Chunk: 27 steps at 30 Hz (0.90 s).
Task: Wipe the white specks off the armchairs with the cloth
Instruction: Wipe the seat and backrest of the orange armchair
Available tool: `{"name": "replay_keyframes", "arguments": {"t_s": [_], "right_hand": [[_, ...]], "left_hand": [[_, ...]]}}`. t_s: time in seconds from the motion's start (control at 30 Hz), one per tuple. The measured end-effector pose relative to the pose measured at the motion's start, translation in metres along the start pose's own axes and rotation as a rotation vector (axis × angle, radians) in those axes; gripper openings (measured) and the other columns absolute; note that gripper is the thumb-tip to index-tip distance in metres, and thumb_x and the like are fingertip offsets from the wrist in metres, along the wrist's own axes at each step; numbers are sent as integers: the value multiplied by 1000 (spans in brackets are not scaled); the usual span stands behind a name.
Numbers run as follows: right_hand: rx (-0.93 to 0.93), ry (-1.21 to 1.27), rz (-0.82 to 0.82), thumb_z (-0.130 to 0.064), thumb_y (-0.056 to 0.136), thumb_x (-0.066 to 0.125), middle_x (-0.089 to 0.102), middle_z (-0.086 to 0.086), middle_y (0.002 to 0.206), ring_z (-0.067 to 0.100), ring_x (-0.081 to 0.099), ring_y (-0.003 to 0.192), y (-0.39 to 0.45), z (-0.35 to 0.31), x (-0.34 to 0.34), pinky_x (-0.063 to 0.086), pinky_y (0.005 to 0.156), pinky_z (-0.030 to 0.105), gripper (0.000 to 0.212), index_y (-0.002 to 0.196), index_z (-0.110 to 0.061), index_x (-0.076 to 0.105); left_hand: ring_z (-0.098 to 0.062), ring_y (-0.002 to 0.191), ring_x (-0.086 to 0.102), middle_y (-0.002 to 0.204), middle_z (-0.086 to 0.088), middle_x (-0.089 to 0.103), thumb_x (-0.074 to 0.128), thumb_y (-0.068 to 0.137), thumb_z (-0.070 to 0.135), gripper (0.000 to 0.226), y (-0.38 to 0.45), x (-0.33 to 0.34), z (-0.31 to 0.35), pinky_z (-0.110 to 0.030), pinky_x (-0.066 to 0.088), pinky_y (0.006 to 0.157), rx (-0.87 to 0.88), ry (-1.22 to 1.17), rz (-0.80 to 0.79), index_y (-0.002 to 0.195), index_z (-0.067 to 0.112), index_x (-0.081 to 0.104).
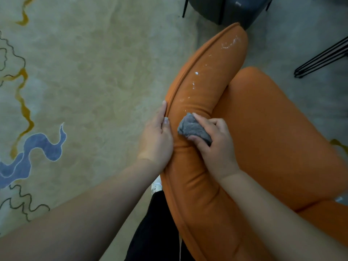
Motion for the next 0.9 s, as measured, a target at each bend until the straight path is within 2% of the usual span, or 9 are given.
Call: {"name": "replay_keyframes", "arguments": {"t_s": [0.07,0.17,0.27,0.37,0.43,0.53,0.7,0.8,0.9], "right_hand": [[77,-4,80,-43,83,63,44,0,104,13,48,100,17,-7,10,31,95,8,57,136,-25,53],[114,-14,118,-57,82,56,43,0,106,13,48,101,13,-17,18,33,96,13,61,137,-32,49],[117,-13,149,-46,83,63,44,0,103,11,48,97,-8,-24,21,33,93,7,55,135,-33,51],[101,-73,214,-35,81,68,45,0,102,17,51,97,7,-27,27,40,94,19,51,131,-29,57],[105,-125,267,-35,80,67,43,0,101,22,52,97,33,-26,33,40,91,24,51,130,-31,58],[170,-109,311,-35,81,65,40,-1,101,25,51,96,59,-22,35,37,91,23,49,130,-34,57],[112,-74,295,-43,81,60,44,1,101,21,51,96,13,-32,33,42,93,28,49,129,-36,55],[129,-69,295,-47,78,63,44,1,100,22,52,95,32,-29,31,44,93,30,49,125,-34,60],[182,-113,307,-41,77,67,41,1,100,27,53,96,85,-19,29,43,93,33,46,122,-31,65]], "left_hand": [[-6,136,34,148,6,40,37,102,18,46,12,-1,0,-14,22,105,10,-3,-40,147,27,36],[-7,136,35,148,6,41,38,102,19,46,27,-3,1,-16,23,106,9,-23,-100,146,31,37],[-4,133,36,147,7,41,36,103,23,45,38,-8,0,-21,26,108,30,-48,-174,146,33,36],[4,125,36,146,9,43,37,103,23,44,44,-11,-3,-15,27,103,47,-78,-211,145,34,38],[4,125,38,145,9,44,37,103,21,43,46,-12,-3,-13,27,102,53,-106,-222,144,34,39],[6,124,38,144,10,44,38,103,20,43,48,-13,-1,-11,27,102,46,-119,-232,144,34,40],[10,117,36,138,15,45,37,103,21,43,57,-11,6,2,25,89,26,-87,-242,144,37,39],[7,121,38,141,13,45,37,103,20,43,64,-10,11,-8,28,98,16,-80,-244,144,34,40],[-3,130,41,145,8,46,38,102,19,43,72,-10,14,-15,28,104,18,-61,-245,144,32,41]]}}
Point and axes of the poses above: each hand's wrist, its own y-axis towards the middle knuckle, its own x-axis out of the palm, z = x × y, the point moved 1 cm from there along y, towards the middle knuckle
